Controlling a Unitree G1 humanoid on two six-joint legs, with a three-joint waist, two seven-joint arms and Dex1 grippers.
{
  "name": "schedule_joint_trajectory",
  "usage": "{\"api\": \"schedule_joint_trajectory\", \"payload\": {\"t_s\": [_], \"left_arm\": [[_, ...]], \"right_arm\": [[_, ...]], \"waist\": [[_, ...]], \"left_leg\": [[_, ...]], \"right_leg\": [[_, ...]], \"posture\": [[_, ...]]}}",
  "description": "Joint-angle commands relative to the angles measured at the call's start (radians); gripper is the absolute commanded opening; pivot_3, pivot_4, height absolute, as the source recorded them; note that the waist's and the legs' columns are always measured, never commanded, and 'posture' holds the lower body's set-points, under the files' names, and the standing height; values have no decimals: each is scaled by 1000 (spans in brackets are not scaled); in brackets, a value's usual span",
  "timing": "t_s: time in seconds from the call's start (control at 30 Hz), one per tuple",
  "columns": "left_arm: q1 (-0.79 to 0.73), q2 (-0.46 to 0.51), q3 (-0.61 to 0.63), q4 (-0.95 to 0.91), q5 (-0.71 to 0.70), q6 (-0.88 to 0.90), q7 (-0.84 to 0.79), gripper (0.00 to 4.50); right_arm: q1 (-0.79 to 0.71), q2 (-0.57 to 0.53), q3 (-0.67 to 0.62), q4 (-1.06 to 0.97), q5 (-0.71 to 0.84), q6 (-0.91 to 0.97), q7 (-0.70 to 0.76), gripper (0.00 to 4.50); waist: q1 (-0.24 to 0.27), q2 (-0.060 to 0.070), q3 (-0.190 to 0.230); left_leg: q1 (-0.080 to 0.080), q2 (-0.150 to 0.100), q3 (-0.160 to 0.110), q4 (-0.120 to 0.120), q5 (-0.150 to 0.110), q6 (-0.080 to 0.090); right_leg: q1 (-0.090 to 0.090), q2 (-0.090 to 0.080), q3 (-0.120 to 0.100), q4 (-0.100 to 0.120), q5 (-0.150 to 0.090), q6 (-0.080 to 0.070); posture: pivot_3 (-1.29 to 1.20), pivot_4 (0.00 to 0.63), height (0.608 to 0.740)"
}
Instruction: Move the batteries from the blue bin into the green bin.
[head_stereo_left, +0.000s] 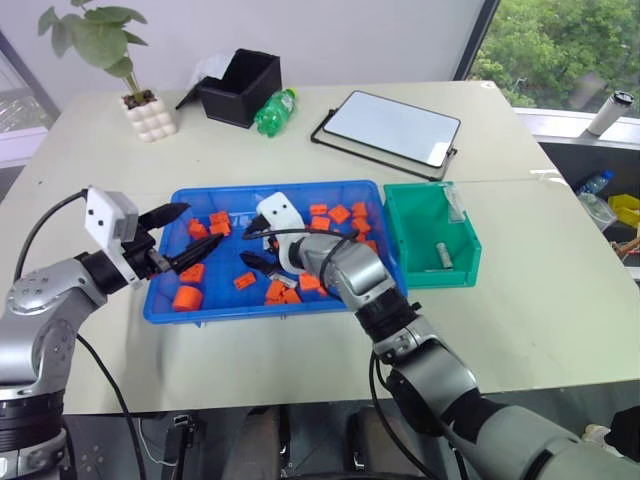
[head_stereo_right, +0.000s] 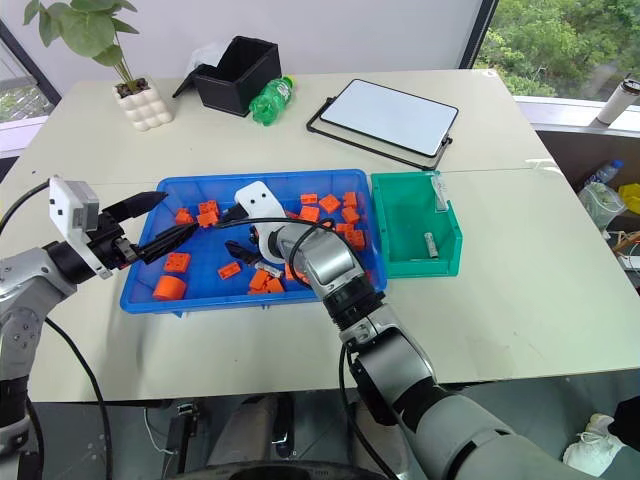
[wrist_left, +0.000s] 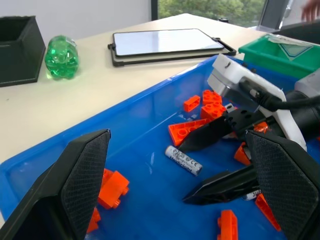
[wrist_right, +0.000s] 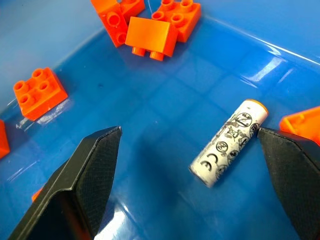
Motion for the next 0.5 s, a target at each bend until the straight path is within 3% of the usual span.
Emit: {"api": "schedule_joint_trajectory", "payload": {"t_s": [0.03, 0.2, 0.5], "left_arm": [[3, 0, 28, -32, -2, -21, 11, 4500], [6, 4, 29, -34, -5, -24, 15, 4500], [12, 62, 25, -28, -25, 2, -72, 4500]], "right_arm": [[21, 8, 7, 18, -12, 14, 4, 2606], [41, 4, 22, -5, -20, 36, 19, 41], [-30, -75, -14, -143, -16, 57, 68, 41]], "waist": [[0, 0, 0], [0, 0, 0], [1, 0, 0]], "left_leg": [[0, 0, 0, 0, 0, 0], [0, 0, 0, 0, 0, 0], [0, 0, 0, 0, 0, 0]], "right_leg": [[0, 0, 0, 0, 0, 0], [0, 0, 0, 0, 0, 0], [0, 0, 0, 0, 0, 0]], "posture": [[0, 150, 740], [0, 150, 740], [0, 150, 740]]}}
